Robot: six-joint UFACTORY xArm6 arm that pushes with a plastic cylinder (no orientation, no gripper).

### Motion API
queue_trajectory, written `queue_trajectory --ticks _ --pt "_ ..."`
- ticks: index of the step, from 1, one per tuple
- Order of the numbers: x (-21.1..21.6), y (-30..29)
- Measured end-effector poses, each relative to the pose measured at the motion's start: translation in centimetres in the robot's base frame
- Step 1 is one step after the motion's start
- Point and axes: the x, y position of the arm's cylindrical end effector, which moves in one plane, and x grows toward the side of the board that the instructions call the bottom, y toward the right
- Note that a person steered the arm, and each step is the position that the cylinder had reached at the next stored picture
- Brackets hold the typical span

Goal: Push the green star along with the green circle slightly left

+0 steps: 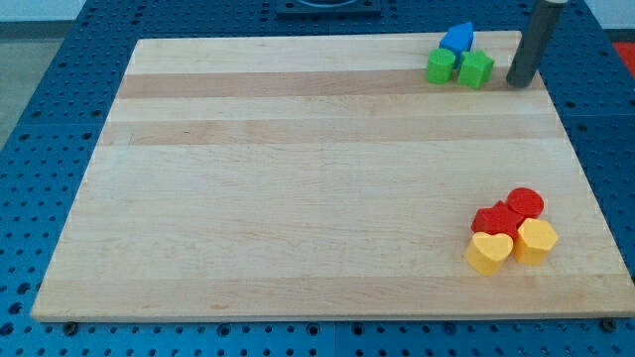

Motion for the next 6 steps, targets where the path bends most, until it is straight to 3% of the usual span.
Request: queue_trajectory --ticks 1,6 --pt "-1.6 0.0" --pt "-1.7 -8.4"
